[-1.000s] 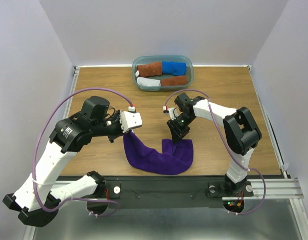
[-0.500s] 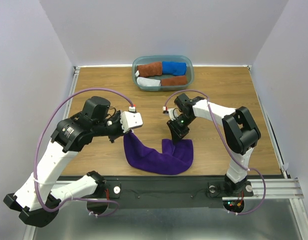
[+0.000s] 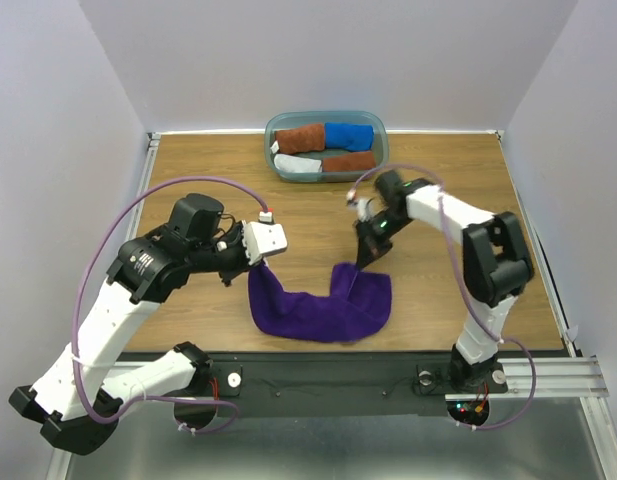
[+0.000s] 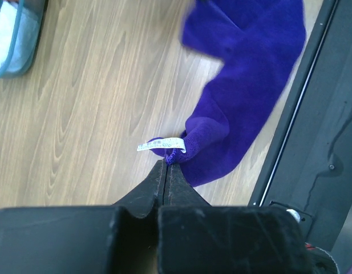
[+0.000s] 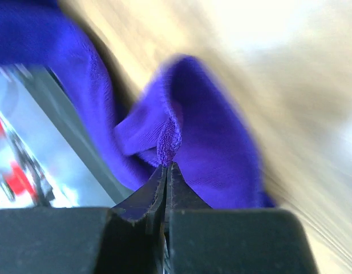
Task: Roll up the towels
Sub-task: Flatten the towel
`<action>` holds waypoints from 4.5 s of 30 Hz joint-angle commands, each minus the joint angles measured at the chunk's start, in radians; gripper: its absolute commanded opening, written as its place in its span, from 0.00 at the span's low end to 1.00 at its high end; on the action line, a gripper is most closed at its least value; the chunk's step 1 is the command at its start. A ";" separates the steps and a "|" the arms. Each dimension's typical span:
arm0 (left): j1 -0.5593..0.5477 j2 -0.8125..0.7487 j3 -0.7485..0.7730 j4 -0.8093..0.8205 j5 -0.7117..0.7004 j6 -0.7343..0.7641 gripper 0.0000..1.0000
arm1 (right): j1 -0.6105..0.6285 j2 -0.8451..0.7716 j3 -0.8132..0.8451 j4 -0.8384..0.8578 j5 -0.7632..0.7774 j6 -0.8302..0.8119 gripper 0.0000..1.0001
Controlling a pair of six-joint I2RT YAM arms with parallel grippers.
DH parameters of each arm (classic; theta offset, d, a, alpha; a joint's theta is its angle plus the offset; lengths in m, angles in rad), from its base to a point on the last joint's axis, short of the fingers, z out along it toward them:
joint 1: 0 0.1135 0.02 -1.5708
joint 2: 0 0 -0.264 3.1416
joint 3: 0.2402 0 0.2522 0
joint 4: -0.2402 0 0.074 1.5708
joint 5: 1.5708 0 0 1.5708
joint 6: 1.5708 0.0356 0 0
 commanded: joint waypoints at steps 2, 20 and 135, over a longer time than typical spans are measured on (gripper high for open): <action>0.046 -0.011 0.008 0.130 -0.084 -0.064 0.00 | -0.284 -0.211 0.172 -0.059 -0.082 0.008 0.01; 0.363 0.116 0.045 0.437 -0.060 -0.079 0.00 | -0.851 -0.293 0.447 -0.216 -0.230 -0.067 0.01; 0.492 0.487 -0.453 0.084 -0.023 0.422 0.43 | -0.539 -0.233 -0.265 -0.165 0.520 -0.412 0.33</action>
